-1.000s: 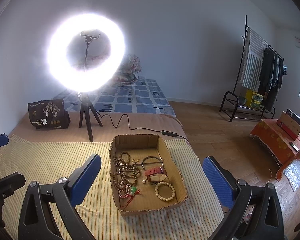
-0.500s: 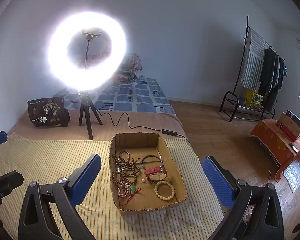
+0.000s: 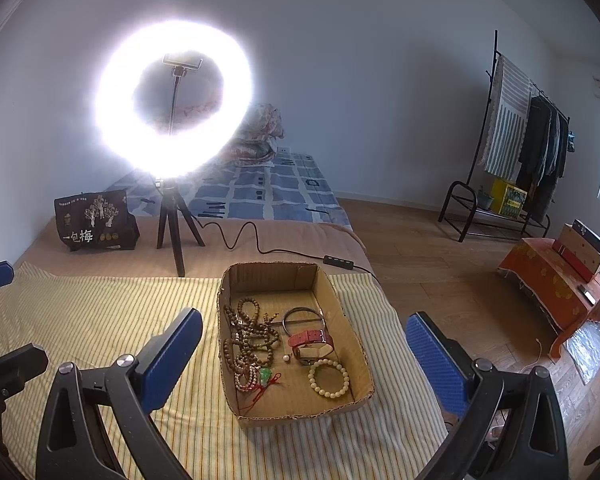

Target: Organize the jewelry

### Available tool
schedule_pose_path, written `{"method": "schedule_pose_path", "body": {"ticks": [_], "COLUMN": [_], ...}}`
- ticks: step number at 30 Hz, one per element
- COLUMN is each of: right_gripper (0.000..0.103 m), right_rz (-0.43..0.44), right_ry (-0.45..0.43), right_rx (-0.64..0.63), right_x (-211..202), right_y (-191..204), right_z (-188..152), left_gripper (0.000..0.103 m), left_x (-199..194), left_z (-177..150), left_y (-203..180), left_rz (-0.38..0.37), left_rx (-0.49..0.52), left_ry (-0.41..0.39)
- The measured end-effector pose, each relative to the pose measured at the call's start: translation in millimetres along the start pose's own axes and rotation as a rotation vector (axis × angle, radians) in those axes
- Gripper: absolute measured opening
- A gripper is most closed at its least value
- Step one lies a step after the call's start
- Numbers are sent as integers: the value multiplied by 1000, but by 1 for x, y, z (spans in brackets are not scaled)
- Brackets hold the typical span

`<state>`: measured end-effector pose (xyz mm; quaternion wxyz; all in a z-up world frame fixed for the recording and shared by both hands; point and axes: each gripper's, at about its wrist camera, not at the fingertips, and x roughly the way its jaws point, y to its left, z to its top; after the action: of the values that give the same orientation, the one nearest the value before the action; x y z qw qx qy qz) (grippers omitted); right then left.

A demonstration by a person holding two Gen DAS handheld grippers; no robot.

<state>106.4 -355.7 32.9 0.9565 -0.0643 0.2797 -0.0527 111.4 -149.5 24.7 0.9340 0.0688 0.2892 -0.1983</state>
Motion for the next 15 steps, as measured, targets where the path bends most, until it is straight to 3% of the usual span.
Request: {"method": "schedule_pose_path", "body": {"ticks": [15], "right_gripper": [103], "right_rz": [8], "right_ry": [18], "right_rx": [-13], "right_x": [2], "right_y": [1], "right_z": [-1], "left_gripper": [102], "left_x": [1], "left_z": [-1], "left_y": [5], "left_rz": [23], "left_rx": [-9], "left_ry": [-2]}}
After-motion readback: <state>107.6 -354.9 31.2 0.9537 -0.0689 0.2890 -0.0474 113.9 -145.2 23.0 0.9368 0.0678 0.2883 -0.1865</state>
